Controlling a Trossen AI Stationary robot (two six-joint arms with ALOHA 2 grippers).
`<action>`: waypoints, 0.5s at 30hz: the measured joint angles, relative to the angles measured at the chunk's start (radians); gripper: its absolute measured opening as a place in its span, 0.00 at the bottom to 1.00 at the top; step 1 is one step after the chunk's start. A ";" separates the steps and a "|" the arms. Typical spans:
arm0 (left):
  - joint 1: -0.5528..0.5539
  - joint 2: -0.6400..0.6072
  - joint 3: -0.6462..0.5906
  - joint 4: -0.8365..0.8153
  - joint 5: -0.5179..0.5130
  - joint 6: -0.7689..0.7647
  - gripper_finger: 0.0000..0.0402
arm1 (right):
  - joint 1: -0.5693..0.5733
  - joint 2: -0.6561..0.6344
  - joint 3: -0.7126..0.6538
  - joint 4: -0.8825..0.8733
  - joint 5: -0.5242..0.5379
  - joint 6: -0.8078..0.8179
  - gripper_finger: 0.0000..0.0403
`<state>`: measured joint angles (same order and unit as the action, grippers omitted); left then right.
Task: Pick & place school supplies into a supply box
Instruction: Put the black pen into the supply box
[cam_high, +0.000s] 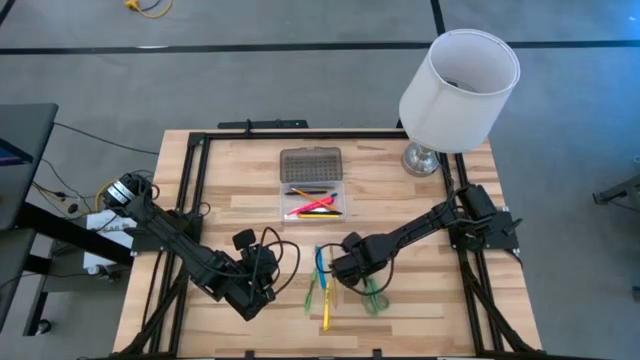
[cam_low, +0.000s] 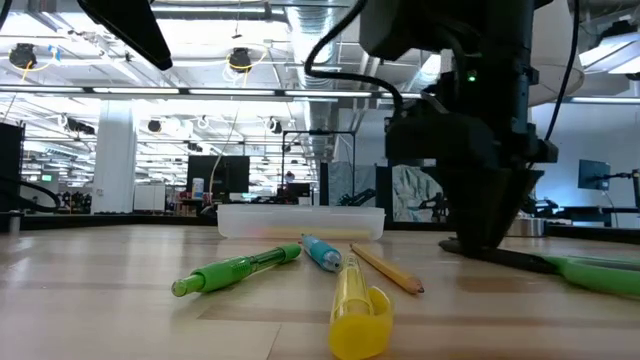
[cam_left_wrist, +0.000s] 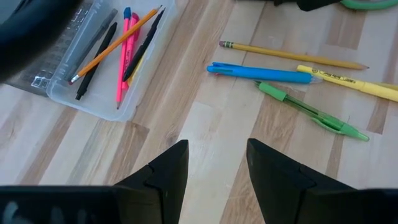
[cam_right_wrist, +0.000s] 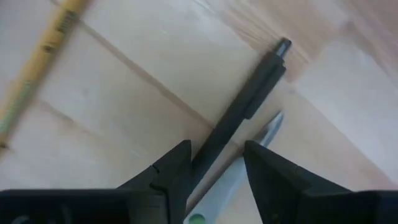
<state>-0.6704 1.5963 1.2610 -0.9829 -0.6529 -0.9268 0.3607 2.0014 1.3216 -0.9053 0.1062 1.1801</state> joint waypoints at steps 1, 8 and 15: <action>0.000 0.000 0.000 0.000 0.001 0.000 0.40 | 0.002 0.000 0.000 -0.013 0.001 0.006 0.38; 0.000 0.000 0.000 0.000 0.008 0.000 0.40 | 0.013 0.000 0.000 -0.031 0.012 0.026 0.46; 0.000 0.000 0.000 0.000 0.008 0.008 0.40 | 0.019 0.000 0.018 -0.030 0.019 0.024 0.53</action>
<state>-0.6704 1.5963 1.2610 -0.9825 -0.6445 -0.9184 0.3798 2.0014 1.3396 -0.9348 0.1257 1.2037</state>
